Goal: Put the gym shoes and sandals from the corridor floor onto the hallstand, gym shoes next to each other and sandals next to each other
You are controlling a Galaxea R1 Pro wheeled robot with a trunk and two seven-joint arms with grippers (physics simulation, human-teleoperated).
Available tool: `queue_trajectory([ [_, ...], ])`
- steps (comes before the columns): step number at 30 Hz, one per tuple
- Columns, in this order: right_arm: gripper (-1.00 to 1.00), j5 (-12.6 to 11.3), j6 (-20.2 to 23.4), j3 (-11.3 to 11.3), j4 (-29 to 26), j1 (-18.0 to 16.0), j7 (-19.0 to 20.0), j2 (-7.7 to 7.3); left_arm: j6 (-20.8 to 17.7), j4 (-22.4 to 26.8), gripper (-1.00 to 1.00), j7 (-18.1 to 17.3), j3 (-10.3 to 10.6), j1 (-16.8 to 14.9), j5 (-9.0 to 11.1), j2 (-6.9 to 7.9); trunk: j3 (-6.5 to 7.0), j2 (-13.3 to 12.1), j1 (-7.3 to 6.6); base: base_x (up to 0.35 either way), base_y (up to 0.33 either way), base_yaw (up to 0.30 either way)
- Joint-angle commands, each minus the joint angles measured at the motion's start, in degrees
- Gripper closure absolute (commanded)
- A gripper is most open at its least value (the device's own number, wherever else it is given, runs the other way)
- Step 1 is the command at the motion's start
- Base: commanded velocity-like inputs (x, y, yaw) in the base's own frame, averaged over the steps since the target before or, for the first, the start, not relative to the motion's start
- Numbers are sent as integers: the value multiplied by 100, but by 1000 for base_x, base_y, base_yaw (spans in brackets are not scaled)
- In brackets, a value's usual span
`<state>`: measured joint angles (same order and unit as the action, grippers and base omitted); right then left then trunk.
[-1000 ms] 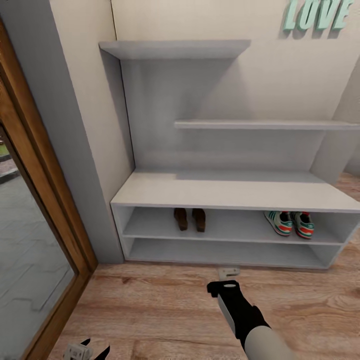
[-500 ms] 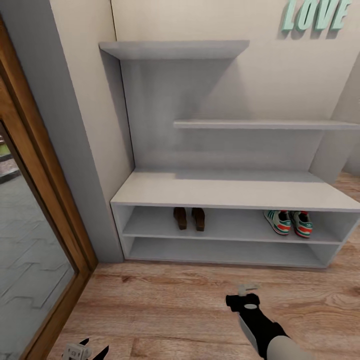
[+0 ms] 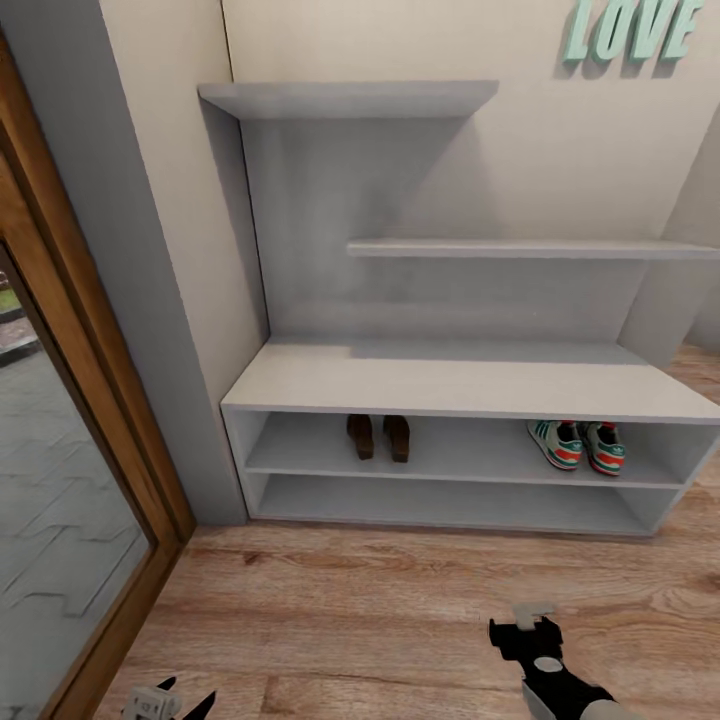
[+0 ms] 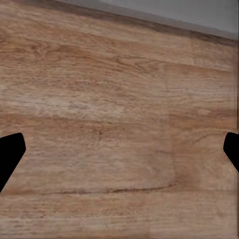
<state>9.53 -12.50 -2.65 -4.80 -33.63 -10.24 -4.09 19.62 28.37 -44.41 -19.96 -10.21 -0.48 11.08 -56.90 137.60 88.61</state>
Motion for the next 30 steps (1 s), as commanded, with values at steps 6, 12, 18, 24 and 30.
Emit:
queue_trajectory([
  [6,-100,65,-811,-26,151,242,-22,-126,16,-5,-100,-33,-42,-3,-4,18,-5,2,-1,0,0,0],
  [12,-100,61,-1241,-25,178,599,-28,-176,10,-6,-100,-15,-190,-2,-5,30,103,-239,-133,0,0,0],
  [18,-100,45,-1841,-31,181,922,-48,-154,21,-7,-100,405,-603,57,-3,28,210,-479,-265,0,0,0],
  [24,-100,-379,-2001,-40,194,982,-56,-149,24,-6,-100,669,-882,109,-2,-5,318,-720,-397,0,0,0],
  [30,-100,-891,-2018,-20,193,989,-49,-118,25,-7,-100,837,-934,115,-22,-17,426,-960,-528,0,0,0],
])
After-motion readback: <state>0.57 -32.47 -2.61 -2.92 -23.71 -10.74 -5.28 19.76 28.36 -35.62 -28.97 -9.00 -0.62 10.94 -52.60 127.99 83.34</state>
